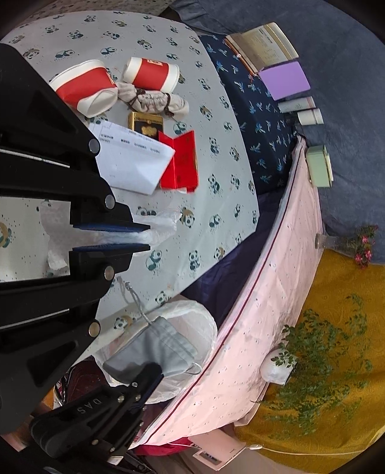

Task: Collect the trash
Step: 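Carry the grey pouch and white tissue over the wastebasket and open both grippers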

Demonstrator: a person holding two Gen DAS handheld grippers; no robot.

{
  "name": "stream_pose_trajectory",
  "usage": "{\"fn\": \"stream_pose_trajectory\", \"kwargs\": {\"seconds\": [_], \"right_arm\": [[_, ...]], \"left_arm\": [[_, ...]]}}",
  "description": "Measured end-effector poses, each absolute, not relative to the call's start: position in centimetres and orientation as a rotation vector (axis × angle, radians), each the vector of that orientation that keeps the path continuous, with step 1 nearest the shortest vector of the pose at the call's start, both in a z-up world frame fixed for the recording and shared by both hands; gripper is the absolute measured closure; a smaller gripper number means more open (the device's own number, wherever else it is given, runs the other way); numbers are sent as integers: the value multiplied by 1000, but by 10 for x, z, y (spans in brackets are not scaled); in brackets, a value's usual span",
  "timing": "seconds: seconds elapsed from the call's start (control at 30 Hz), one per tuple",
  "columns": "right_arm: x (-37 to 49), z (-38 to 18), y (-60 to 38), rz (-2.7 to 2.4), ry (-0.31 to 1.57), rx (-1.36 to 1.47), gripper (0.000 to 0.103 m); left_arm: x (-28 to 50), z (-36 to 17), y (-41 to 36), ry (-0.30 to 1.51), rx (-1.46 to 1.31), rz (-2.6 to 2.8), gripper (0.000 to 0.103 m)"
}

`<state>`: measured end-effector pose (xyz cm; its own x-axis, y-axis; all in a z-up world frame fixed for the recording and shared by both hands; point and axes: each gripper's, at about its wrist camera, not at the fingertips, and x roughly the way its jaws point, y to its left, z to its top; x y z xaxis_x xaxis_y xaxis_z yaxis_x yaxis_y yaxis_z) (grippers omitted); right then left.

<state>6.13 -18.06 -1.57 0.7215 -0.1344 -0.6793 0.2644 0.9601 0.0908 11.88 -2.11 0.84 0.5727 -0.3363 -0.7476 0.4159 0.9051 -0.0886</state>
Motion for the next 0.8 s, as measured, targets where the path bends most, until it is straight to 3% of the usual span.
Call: {"fn": "stream_pose_trajectory", "kwargs": {"seconds": [0.8], "right_arm": [[35,-5,-286,-413,681,268,100]], "left_arm": [[104,15,-150,821,215,-668,96]]}}
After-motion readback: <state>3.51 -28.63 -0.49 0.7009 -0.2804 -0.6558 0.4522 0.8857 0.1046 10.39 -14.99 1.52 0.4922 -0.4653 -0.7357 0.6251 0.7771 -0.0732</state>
